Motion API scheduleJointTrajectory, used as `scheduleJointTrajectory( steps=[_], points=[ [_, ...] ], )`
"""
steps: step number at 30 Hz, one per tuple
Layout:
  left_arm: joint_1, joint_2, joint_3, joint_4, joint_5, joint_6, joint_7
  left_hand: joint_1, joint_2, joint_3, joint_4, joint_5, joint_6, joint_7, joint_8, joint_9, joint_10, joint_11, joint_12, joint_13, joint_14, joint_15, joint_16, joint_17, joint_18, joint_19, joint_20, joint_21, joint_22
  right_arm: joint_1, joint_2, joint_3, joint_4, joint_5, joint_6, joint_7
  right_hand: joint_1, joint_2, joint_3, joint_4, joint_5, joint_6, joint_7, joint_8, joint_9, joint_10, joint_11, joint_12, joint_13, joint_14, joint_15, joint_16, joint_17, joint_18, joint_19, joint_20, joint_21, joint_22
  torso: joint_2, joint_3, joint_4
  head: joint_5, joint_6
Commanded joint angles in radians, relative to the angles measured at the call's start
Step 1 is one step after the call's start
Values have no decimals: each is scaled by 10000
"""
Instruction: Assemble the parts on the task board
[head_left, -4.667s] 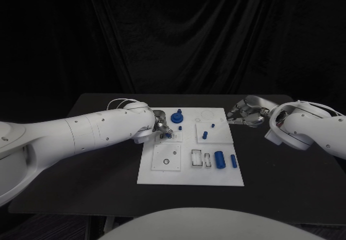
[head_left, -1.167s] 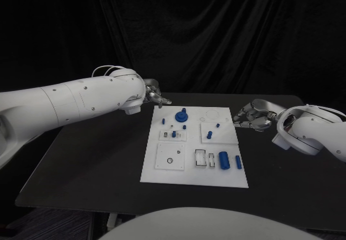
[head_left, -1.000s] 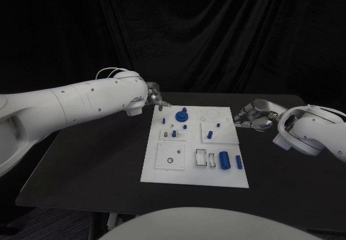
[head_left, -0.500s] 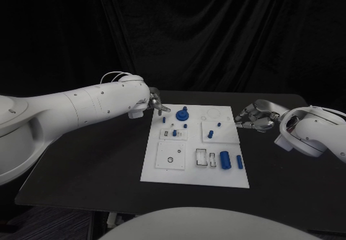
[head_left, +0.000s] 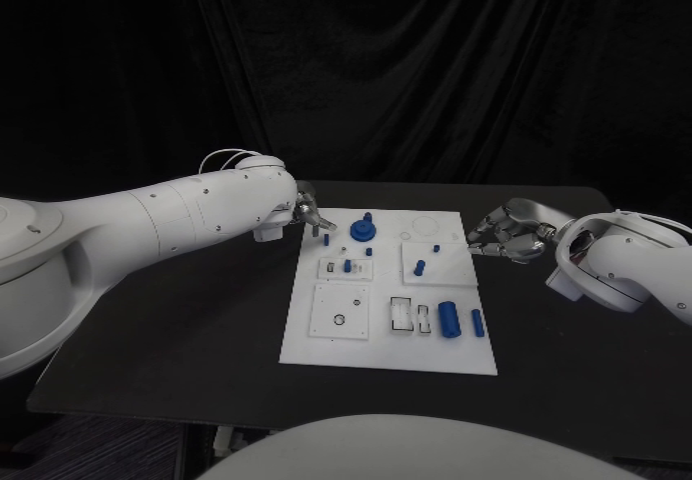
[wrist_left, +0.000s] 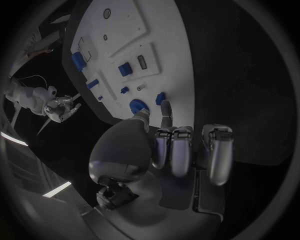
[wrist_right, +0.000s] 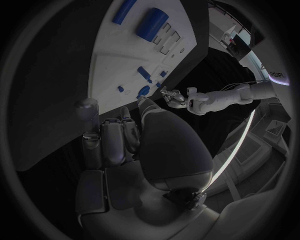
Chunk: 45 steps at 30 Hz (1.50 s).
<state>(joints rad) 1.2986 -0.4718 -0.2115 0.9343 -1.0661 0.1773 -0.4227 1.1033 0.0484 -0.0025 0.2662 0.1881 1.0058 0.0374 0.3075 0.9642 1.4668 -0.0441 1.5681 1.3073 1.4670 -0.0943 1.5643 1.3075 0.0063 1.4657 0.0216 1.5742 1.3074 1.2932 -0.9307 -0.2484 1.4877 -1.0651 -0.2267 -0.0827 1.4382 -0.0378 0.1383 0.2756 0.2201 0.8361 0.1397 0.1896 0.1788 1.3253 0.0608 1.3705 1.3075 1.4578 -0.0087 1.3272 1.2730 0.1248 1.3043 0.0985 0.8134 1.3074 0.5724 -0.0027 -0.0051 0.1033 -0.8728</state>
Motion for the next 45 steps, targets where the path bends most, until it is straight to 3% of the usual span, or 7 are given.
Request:
scheduleJointTrajectory(
  steps=[1, 29, 45],
  points=[
    [-56, 57, 8, -68, 7, 174, 124, 118, 39, -65, -26, 36, -71, -6, -42, 29, 1040, 98, 27, 2635, 1038, 92, 65, 2633, 23, 756, 66, -26, 2412, -13, -20, 6, 38, -13, -18, -34, 33, 100, 58, 7, 43, 30, 28, 67, -10, 41, -17, -12, 31, -18, -27, 35, 0, 83, 67, -23, 41, 790, -4, 0, -11, -17, 2],
    [-229, 284, 9, -502, 7, 178, 608, 347, 250, -164, -117, 202, -846, 252, -407, 316, 1040, 333, 27, 2635, 995, 305, 12, 2508, 158, 291, 274, -57, 2064, -12, 1, 6, 41, -13, 234, -221, 16, 99, 57, 22, 65, 9, 35, 60, -26, 27, -13, -25, 9, -25, -26, 14, -29, 88, 62, -25, -3, 783, -13, 6, -9, -147, 2],
    [-318, 435, 9, -759, 7, 286, 728, 562, 349, -74, -295, 292, -977, 303, -502, 394, 1040, 391, 27, 2635, 965, 370, -20, 2432, 226, 59, 347, -103, 1882, -12, 20, 6, 36, -13, 327, -301, 24, 100, 63, 17, 76, -6, 36, 55, -36, 14, -12, -36, -8, -31, -25, 1, -45, 94, 53, -25, -43, 775, -8, 6, -12, -176, 2]
  ],
)
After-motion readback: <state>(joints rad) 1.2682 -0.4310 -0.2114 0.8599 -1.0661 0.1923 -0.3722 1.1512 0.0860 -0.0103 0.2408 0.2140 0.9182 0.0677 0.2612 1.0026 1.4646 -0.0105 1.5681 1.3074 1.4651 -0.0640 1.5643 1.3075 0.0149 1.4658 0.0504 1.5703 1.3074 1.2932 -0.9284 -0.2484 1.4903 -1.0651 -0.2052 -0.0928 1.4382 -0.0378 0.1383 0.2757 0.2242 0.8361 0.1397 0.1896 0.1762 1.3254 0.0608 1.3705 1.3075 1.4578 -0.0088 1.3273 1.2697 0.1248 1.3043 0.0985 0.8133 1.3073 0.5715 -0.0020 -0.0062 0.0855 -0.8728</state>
